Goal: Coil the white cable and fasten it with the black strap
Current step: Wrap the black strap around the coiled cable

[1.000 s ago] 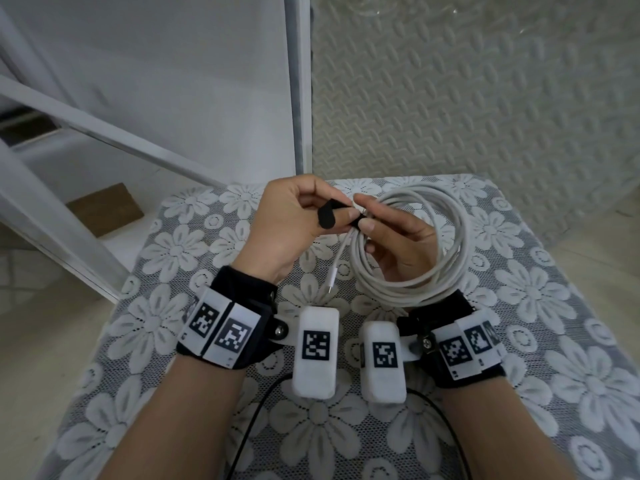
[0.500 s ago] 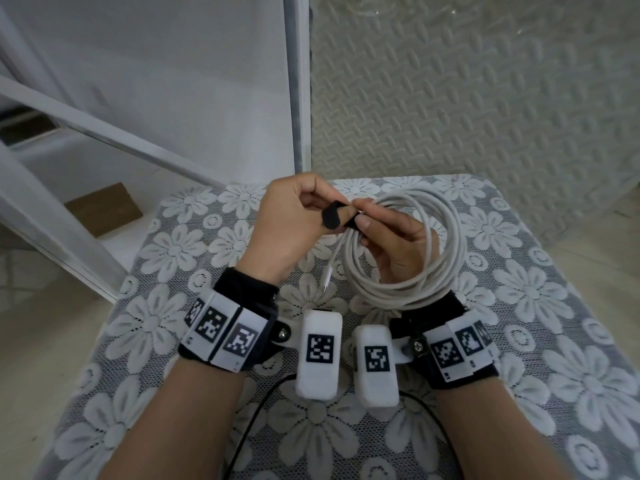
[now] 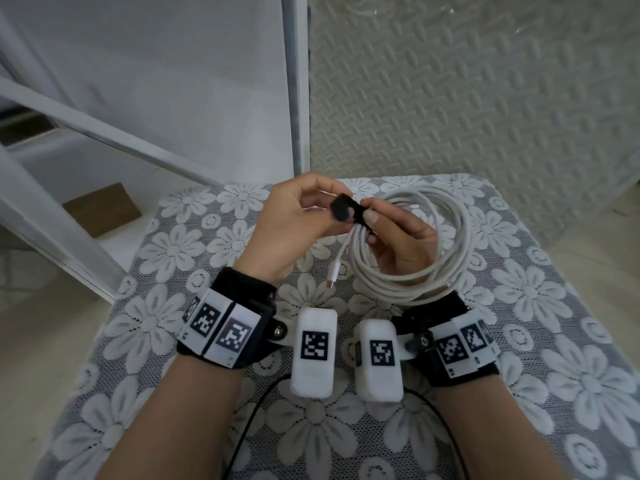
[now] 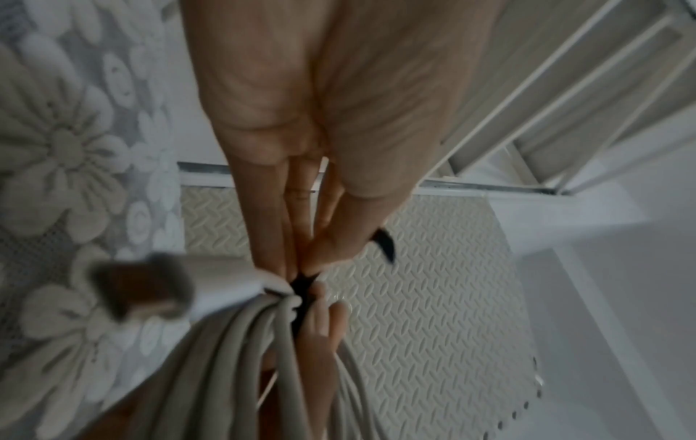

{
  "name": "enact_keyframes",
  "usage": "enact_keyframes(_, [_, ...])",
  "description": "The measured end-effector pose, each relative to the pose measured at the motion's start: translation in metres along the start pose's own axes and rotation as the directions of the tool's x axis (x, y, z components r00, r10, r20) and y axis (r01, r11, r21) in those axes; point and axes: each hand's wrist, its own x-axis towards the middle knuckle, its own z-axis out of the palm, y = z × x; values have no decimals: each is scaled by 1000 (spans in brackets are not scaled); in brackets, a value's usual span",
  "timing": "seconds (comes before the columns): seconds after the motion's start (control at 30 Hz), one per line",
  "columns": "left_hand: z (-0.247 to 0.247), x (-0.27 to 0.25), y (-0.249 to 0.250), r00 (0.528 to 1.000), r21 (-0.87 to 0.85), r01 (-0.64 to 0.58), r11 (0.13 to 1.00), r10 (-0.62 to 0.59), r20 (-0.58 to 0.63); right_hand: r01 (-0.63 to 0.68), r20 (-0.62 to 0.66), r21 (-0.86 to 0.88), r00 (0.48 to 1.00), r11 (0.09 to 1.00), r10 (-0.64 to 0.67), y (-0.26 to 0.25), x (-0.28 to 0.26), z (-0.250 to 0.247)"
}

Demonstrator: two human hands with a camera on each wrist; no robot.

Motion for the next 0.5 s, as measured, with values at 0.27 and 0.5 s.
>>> enact_keyframes(0.27, [1, 1, -2, 988, -223, 151, 963, -140, 66, -78, -33, 98, 996, 992, 82, -5, -2, 2])
enact_keyframes(0.5, [0, 1, 1, 982, -271, 188, 944, -173, 79, -97, -37, 74, 994, 993, 99, -6, -3, 2])
